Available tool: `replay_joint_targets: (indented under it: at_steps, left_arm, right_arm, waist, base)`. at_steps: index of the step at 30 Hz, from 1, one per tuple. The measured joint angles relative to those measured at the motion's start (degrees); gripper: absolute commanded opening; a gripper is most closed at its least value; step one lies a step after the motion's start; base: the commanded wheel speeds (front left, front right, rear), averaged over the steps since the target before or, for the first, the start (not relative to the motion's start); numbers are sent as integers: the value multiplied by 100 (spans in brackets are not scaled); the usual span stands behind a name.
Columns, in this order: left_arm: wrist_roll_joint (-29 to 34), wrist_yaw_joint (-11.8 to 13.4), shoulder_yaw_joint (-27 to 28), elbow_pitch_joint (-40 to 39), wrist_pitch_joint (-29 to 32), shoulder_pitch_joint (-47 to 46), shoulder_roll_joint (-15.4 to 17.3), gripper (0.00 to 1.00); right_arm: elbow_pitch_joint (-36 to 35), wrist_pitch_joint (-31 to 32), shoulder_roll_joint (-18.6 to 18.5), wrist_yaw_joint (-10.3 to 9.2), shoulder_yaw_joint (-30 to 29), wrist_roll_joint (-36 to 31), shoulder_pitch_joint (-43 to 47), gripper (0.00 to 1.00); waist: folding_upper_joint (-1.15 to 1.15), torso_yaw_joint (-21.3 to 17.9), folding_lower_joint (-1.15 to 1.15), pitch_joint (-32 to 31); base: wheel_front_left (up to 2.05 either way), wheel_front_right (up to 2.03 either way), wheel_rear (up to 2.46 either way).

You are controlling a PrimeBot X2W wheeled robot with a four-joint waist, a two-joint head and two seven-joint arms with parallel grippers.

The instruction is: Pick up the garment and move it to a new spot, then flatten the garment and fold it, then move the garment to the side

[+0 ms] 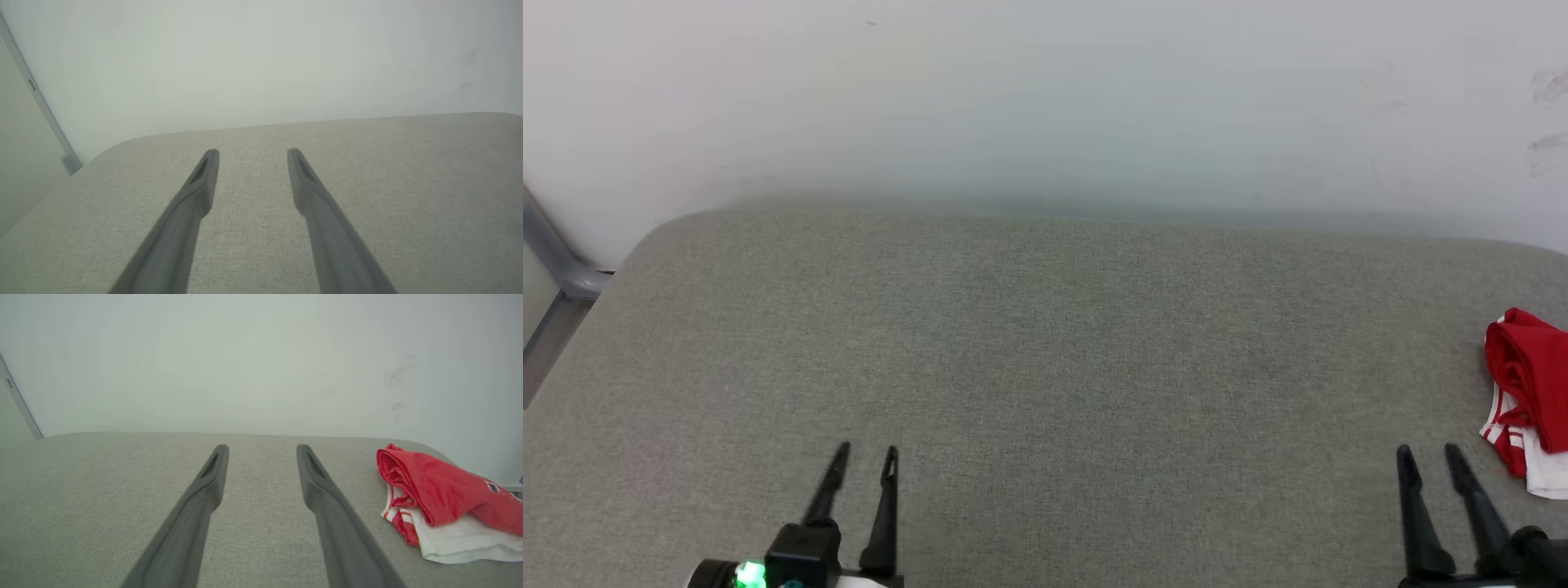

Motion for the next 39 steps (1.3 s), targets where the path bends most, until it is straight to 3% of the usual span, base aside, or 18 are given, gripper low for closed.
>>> replay_joint_targets:
  at_steps: [6, 29, 31, 39]
  left_arm:
    - [-124, -2, -47, 285, 37, 148, -33, 0]
    - [-2761, -302, 264, 542, 546, -160, -47, 0]
    - [-3234, -376, 319, 590, 639, -246, -52, 0]
    - [-3947, -445, 422, 643, 795, -352, -69, 0]
  right_arm:
    - [309, 58, 9, 0, 16, 144, 34, 0]
    - [687, 632, 14, -1, 18, 2562, -369, 0]
    - [771, 732, 14, -1, 19, 3017, -467, 0]
    - [859, 890, 15, -1, 19, 3686, -602, 0]
  waist:
    - [0, -8, 0, 4]
    - [0, -94, 0, 44]
    - [0, -113, 0, 53]
    - [0, -143, 0, 67]
  base:
    - [0, 0, 0]
    - [0, 0, 0]
    - [0, 0, 0]
    - [0, 0, 0]
